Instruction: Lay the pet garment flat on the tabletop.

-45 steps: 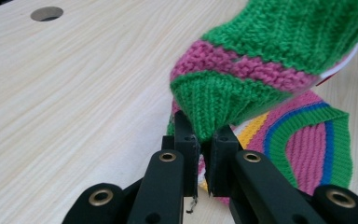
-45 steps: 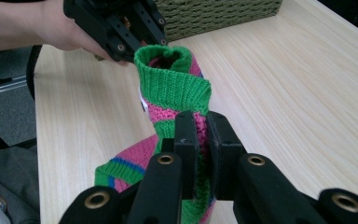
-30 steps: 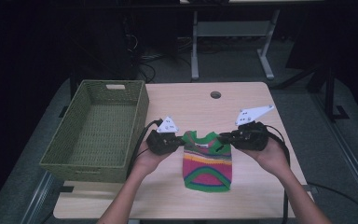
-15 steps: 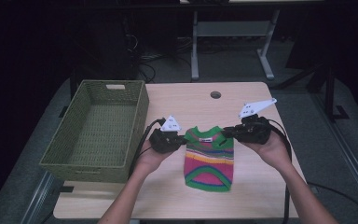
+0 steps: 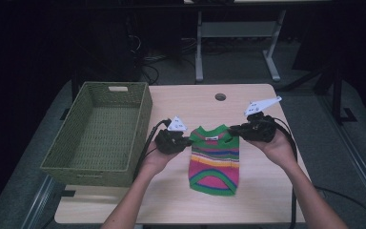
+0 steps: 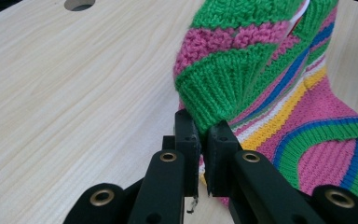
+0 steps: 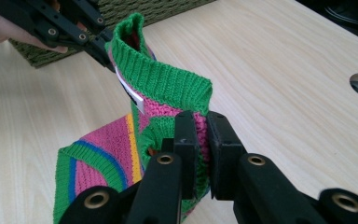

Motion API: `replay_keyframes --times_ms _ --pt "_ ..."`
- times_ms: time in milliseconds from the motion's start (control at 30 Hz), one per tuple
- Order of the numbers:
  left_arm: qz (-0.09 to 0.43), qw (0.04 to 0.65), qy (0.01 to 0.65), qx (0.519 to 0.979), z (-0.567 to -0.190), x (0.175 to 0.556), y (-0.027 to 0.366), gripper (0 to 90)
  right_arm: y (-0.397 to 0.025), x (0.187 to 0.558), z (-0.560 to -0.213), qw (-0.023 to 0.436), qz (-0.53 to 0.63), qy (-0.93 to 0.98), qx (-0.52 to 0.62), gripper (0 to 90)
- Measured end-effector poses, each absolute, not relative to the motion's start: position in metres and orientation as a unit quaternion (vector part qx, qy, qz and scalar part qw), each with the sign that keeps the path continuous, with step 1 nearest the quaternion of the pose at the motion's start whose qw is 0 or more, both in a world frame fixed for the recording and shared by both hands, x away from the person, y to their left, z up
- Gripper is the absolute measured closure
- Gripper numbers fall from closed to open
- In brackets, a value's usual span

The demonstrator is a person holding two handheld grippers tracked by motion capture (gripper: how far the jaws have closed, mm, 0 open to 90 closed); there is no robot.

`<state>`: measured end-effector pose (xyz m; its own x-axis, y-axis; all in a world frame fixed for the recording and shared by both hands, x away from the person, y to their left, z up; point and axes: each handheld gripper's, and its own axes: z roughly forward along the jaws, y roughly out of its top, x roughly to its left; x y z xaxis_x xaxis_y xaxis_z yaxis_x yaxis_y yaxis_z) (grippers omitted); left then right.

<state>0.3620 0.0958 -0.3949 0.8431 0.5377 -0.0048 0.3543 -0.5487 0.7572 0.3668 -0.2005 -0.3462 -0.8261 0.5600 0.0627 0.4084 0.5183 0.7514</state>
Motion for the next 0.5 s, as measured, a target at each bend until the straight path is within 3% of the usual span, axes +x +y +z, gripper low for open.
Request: replay_keyframes --times_ms 500 --pt "0.111 0.401 0.299 0.859 -0.404 0.376 0.099 85.2 -0.192 0.387 -0.351 0.104 0.392 0.863 0.302 82.8"
